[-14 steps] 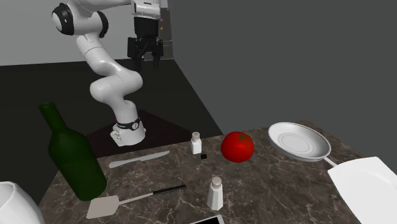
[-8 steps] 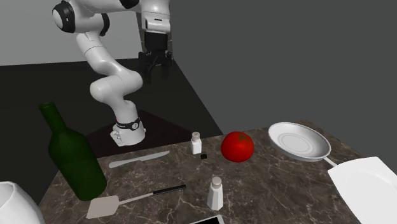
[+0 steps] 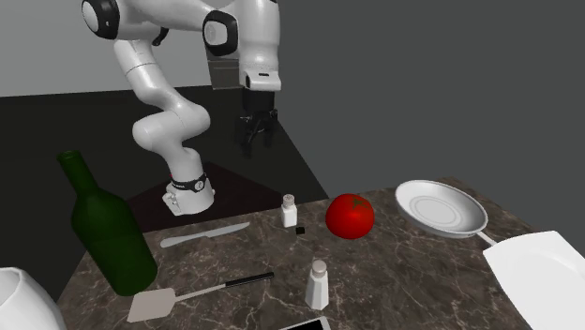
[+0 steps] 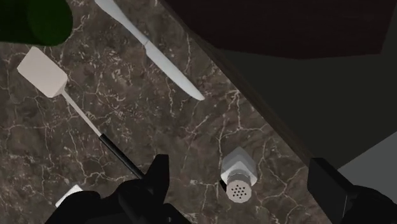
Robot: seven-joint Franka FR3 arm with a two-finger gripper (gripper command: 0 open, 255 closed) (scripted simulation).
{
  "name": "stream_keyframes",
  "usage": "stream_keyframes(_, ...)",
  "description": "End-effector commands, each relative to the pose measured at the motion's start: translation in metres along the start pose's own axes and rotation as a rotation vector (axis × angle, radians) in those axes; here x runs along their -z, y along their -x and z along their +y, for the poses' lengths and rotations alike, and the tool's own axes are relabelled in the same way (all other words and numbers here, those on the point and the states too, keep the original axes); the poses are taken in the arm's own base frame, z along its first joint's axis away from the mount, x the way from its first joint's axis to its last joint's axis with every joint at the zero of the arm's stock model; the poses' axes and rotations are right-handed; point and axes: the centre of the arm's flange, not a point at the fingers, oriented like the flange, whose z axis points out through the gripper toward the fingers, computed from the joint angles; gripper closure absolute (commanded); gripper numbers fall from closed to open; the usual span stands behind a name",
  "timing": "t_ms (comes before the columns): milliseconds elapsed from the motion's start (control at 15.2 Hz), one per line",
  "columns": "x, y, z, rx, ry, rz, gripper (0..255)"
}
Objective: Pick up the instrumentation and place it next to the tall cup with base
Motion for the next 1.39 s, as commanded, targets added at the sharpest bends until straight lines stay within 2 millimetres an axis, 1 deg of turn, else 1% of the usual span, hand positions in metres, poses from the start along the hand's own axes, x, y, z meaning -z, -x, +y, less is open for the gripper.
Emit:
stream_keyframes(0, -0.02, -0.017, -0.003, -0.007, -0.003, 0.008, 0)
stream_keyframes(462, -0.087, -0.076, -0.017, -0.032, -0.012, 0.028, 0)
stream_keyframes(528, -0.091, -0.08, -0.017, -0.034, -0.013, 0.029, 0)
stream_keyframes(924, -0.123, -0.08, -0.018, -0.034, -0.013, 0.029, 0)
stream_keyframes(990, -0.131, -0.081, -0.018, -0.034, -0.013, 0.029, 0)
stream_keyframes(1320, -0.131, -0.081, -0.018, -0.034, -0.013, 0.029, 0)
